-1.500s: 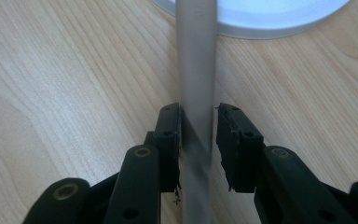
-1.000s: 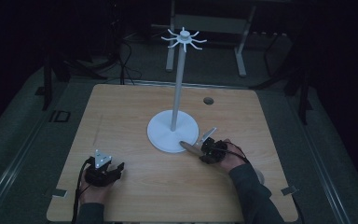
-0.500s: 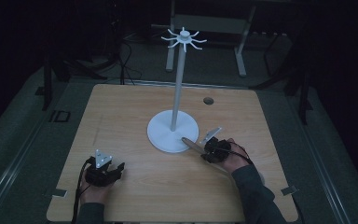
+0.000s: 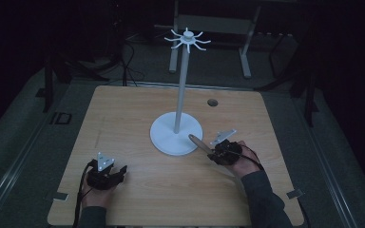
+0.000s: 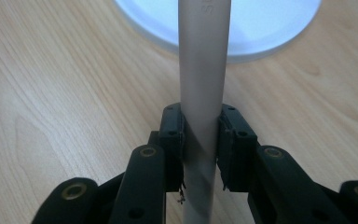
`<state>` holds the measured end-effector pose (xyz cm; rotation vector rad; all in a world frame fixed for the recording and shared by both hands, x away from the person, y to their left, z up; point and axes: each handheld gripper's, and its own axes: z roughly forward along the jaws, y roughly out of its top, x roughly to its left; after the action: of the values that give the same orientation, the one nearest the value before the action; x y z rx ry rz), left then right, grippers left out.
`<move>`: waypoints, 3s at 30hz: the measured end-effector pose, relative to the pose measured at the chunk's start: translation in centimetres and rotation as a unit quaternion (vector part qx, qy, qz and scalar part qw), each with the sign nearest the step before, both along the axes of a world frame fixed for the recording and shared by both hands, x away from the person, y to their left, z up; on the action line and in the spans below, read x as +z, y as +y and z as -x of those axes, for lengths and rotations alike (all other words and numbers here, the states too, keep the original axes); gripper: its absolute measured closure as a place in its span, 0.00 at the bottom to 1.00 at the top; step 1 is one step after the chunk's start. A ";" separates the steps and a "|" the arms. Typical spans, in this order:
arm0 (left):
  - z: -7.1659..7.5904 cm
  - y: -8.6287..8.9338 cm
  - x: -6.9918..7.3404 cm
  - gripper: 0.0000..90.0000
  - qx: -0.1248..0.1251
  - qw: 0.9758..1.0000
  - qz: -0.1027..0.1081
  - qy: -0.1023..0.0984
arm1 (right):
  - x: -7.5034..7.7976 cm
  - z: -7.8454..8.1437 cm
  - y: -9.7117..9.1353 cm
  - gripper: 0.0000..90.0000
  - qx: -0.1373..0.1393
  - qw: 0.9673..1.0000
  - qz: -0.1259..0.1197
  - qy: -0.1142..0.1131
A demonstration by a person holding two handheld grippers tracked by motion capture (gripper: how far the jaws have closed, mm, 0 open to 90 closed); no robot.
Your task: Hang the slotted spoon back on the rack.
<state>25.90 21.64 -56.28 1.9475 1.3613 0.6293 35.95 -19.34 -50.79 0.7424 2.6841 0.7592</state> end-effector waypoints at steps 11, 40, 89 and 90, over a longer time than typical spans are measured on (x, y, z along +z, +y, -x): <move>-0.1 -0.1 -0.1 0.49 0.000 1.000 0.000 0.002 | 1.8 0.5 -1.5 0.82 -0.019 0.997 -0.065 -0.034; 0.0 0.0 0.1 0.49 0.000 1.000 -0.001 -0.001 | 4.5 0.9 -1.8 0.82 -0.033 0.983 -0.150 -0.103; 0.1 0.1 0.2 0.48 0.004 1.000 0.004 -0.009 | 8.9 0.0 0.1 0.82 -0.036 0.953 -0.247 -0.170; 0.1 0.1 0.2 0.48 0.004 1.000 0.005 -0.009 | 8.9 0.0 0.1 0.82 -0.036 0.953 -0.249 -0.171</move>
<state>25.80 21.71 -56.11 1.9257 1.3587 0.6420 35.99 -19.25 -41.87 0.7277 2.1602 1.4257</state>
